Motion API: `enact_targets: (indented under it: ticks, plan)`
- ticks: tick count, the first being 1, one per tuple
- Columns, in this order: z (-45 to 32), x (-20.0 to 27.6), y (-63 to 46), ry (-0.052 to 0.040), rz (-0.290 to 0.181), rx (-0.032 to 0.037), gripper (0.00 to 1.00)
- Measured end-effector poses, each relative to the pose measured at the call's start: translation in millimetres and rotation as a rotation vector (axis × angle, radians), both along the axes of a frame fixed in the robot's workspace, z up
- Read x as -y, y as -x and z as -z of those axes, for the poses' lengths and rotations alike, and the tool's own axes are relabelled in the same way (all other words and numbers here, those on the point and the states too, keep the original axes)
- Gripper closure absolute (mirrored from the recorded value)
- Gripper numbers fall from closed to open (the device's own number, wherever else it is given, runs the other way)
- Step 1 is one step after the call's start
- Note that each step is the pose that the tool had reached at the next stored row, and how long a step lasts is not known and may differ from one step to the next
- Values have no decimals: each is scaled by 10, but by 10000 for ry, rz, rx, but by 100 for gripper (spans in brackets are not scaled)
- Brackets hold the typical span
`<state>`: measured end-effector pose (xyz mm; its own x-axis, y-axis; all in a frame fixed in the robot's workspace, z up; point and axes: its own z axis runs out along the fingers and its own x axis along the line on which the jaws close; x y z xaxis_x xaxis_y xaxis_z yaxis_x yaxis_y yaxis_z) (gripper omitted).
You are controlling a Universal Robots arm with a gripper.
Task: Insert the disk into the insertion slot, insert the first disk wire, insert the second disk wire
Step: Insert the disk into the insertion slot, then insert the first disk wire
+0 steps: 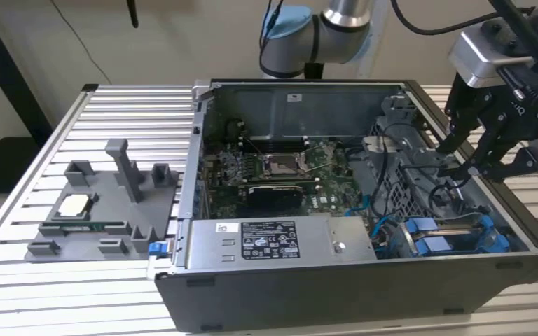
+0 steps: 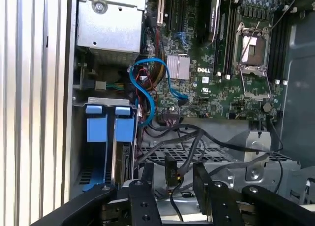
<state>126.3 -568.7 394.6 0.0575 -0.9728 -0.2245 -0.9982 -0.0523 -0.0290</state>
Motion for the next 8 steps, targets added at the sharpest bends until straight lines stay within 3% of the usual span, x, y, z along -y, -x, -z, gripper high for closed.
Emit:
enact_targets:
  ticks: [3, 7, 8]
  plan:
    - [55, 0, 3, -2, 11, 8, 56]
    - [71, 0, 5, -5, 27, 11, 81]
    - [72, 0, 5, -4, 27, 11, 81]
